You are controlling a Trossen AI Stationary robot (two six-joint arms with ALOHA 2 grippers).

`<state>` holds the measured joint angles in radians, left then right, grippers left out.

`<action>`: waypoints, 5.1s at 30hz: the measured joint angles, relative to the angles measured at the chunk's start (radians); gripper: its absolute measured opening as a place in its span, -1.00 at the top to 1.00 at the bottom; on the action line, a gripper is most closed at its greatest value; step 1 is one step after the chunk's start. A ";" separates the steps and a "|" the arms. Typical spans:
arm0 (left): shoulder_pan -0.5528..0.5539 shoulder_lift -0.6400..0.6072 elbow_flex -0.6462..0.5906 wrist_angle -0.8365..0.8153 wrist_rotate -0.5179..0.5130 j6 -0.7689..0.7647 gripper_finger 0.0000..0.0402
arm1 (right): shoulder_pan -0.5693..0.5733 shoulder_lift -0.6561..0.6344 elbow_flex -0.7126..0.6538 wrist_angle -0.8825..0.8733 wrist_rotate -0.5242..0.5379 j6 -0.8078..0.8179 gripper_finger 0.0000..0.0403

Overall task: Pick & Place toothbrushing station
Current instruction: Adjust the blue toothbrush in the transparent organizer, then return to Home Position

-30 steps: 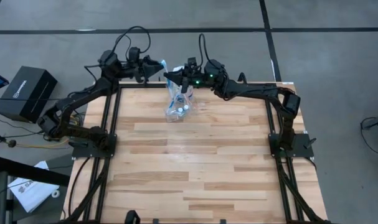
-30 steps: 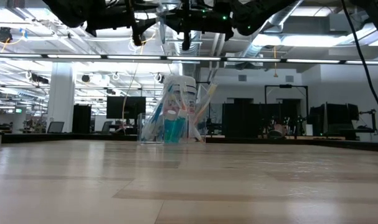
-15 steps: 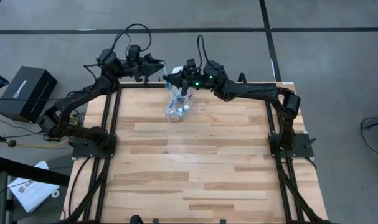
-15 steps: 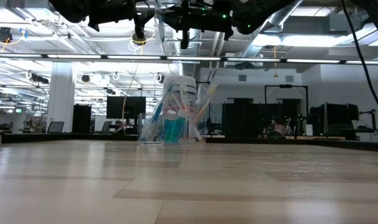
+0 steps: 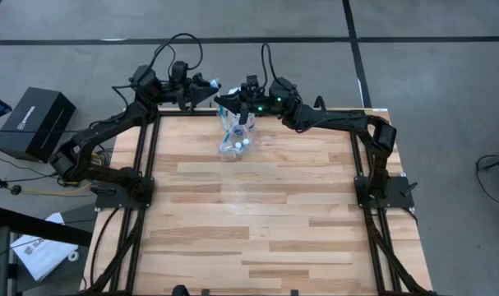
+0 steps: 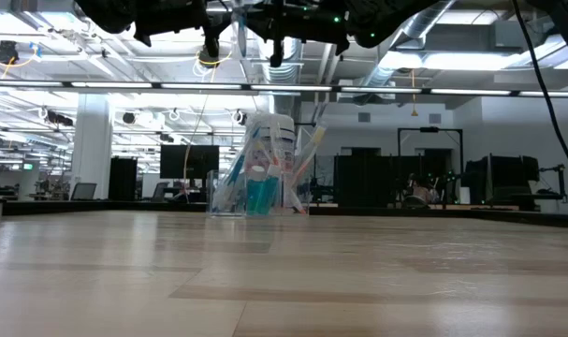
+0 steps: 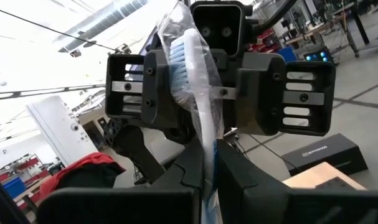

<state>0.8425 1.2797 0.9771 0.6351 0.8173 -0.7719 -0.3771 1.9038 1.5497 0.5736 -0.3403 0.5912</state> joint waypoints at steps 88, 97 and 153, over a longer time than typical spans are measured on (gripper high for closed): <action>-0.124 0.235 -0.518 0.281 -0.288 0.790 0.95 | -0.272 -0.380 0.001 -0.521 -0.270 -0.304 0.26; -0.148 0.256 -0.517 0.294 -0.278 0.764 0.94 | -0.264 -0.380 0.001 -0.562 -0.274 -0.338 0.27; 0.119 -0.745 -0.521 0.128 -0.391 0.044 0.32 | -0.352 -0.787 0.000 -1.052 -0.126 -0.478 0.36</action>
<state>0.9615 0.5342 0.4564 0.7631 0.4263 -0.7279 -0.7286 1.1170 1.5498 -0.4780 -0.4667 0.1134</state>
